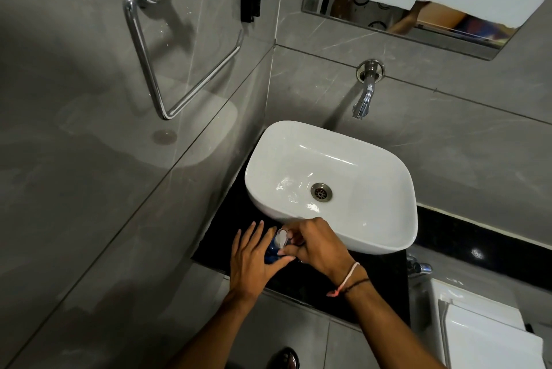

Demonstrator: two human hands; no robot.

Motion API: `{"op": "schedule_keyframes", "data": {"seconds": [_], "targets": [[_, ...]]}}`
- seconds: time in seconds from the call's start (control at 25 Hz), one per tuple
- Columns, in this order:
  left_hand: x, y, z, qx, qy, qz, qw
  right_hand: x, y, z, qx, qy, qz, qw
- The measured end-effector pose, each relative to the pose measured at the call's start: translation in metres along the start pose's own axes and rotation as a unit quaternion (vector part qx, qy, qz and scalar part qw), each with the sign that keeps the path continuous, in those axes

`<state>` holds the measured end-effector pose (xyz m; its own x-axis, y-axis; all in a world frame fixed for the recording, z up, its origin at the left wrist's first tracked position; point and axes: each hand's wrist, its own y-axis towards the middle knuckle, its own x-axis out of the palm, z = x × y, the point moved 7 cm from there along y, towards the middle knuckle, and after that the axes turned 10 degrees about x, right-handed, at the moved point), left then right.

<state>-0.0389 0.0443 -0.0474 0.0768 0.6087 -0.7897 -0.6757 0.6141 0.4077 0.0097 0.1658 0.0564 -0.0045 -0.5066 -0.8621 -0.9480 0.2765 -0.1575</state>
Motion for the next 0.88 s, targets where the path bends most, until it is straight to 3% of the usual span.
{"op": "schedule_keyframes", "data": {"seconds": [0.28, 0.44, 0.68, 0.88], "targets": [[0.005, -0.002, -0.003, 0.007, -0.001, -0.019, 1.0, 0.004, -0.001, 0.002, 0.034, -0.001, 0.023, 0.999], [0.003, -0.002, -0.001, 0.0, -0.017, -0.005, 1.0, 0.011, -0.005, 0.018, 0.055, 0.11, -0.036, 0.992], [-0.008, 0.003, 0.004, 0.007, -0.019, -0.008, 1.0, 0.039, -0.009, 0.058, 0.174, 0.244, -0.069, 0.952], [-0.028, 0.004, -0.021, -0.008, -0.033, -0.019, 0.999, 0.062, 0.012, 0.035, 0.183, 0.294, -0.075, 0.935]]}}
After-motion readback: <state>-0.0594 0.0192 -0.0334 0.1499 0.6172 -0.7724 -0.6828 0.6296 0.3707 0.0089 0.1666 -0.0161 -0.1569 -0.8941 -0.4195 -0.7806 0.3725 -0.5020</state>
